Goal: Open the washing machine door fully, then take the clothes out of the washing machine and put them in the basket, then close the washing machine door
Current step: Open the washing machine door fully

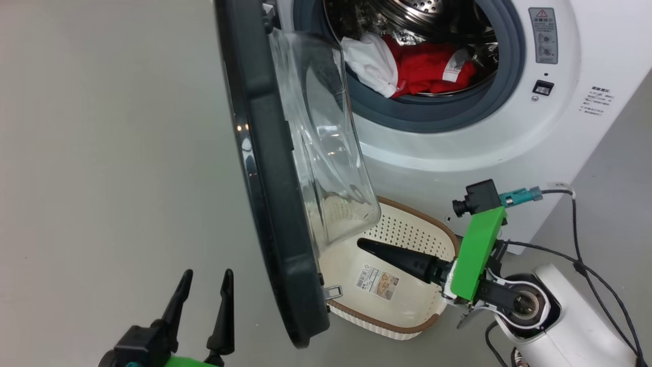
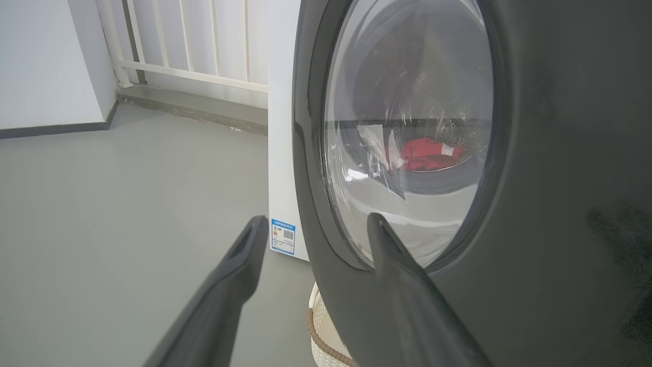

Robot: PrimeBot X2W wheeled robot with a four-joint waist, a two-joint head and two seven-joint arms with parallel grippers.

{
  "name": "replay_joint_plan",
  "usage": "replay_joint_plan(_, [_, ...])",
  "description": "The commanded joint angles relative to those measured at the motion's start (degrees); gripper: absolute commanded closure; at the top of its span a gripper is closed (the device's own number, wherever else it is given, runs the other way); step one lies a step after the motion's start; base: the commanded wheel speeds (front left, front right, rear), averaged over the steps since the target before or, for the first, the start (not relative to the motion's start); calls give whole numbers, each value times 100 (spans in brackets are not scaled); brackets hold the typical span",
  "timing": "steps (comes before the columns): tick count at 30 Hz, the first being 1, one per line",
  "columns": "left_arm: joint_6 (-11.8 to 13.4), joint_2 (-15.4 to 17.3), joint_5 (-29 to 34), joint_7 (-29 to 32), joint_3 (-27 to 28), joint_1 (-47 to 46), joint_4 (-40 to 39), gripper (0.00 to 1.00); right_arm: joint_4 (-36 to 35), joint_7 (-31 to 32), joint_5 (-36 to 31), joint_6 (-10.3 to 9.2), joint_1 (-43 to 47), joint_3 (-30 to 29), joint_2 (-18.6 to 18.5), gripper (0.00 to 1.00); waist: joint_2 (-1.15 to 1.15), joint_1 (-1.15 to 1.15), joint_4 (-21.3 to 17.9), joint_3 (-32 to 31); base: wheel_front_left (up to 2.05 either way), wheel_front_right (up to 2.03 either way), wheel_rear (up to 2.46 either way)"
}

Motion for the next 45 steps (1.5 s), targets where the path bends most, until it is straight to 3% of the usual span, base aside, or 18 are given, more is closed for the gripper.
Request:
replay_joint_plan(1, [4, 59, -42, -69, 221, 2, -112, 0, -125, -151, -117, 37, 64, 98, -22, 0, 0, 0, -46, -14, 0, 0, 0])
replay_joint_plan(8, [-17, 59, -13, -69, 314, 47, -96, 0, -15, -985, -502, 37, 248, 369, -417, 0, 0, 0, -172, -62, 0, 0, 0])
replay_joint_plan(15, [-32, 59, 1, -69, 393, 110, -92, 0, 185, -2257, -967, 37, 355, 804, -819, 0, 0, 0, -268, -113, 0, 0, 0])
replay_joint_plan(23, [-29, 59, -2, -69, 476, 147, -85, 0, 533, -3461, -1449, 37, 355, 1634, -1280, 0, 0, 0, -324, -133, 0, 0, 0])
replay_joint_plan(35, [-8, 59, -26, -69, 576, 207, -52, 0, 1283, -5026, -2018, 37, 199, 2622, -1545, 0, 0, 0, -428, -146, 0, 0, 0])
replay_joint_plan(41, [-13, 59, -27, -69, 598, 195, -43, 0, 1464, -5224, -2430, 37, 141, 2614, -1540, 0, 0, 0, -460, -128, 0, 0, 0])
replay_joint_plan(45, [-6, 59, -32, -69, 614, 188, -53, 0, 1314, -5233, -3019, 37, 257, 2023, -1453, 0, 0, 0, -481, -106, 0, 0, 0])
